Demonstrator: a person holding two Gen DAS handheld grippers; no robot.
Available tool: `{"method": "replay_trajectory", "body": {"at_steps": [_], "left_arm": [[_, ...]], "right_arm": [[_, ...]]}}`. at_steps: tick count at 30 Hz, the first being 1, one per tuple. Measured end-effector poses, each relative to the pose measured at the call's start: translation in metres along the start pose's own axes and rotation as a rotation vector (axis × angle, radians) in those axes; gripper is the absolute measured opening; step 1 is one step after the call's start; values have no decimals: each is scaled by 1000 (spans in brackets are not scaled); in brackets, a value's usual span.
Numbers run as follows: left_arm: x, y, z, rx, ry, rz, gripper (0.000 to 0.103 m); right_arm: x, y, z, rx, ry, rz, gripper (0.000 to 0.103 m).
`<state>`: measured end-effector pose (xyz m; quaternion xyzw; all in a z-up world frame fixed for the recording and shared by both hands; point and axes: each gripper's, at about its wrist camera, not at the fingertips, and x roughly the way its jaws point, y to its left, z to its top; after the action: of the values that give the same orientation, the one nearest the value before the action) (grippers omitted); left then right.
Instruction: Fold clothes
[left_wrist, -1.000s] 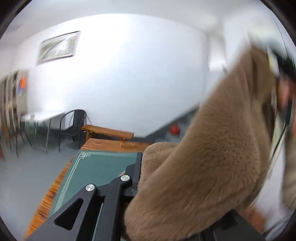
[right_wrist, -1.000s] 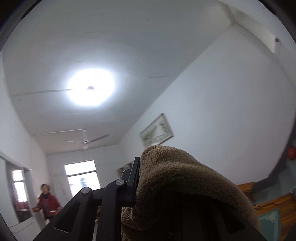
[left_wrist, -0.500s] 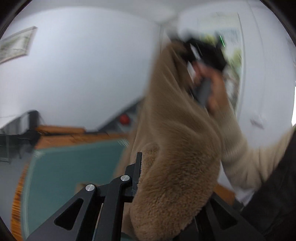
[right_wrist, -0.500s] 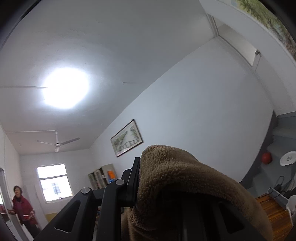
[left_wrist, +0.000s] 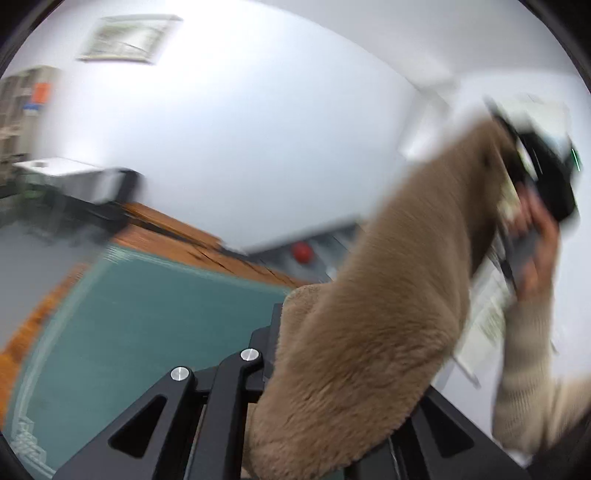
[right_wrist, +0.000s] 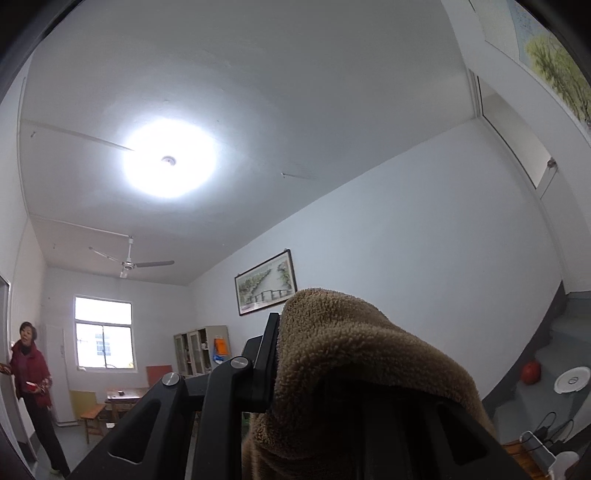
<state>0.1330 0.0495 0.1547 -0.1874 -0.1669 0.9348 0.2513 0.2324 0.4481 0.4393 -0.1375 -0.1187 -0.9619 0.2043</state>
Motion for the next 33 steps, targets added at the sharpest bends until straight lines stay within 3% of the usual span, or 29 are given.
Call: {"method": "replay_trajectory", "body": {"at_steps": [5,9,11,18,25,33], "left_arm": [[-50,25,58,-33,-208,139,8],[-56,23,79,-16,-302,192,8],[-102,-2,70,-2,-335,208,8],[-127,-20,93,44,-428,242,8],[-157,-31,104,80,-499,274,8],[-170,-32,95,62,-503,288,8]], "right_arm": [[-16,-20,-37,-31,71,-38,18],[-27,-29,-68,-19,128,-44,18],[-31,-34,-82,-3,157,-41,18],[-23,-37,-104,60,237,-13,18],[-41,-19,-107,7,262,22,18],[-65,-2,-98,-34,257,65,18]]}}
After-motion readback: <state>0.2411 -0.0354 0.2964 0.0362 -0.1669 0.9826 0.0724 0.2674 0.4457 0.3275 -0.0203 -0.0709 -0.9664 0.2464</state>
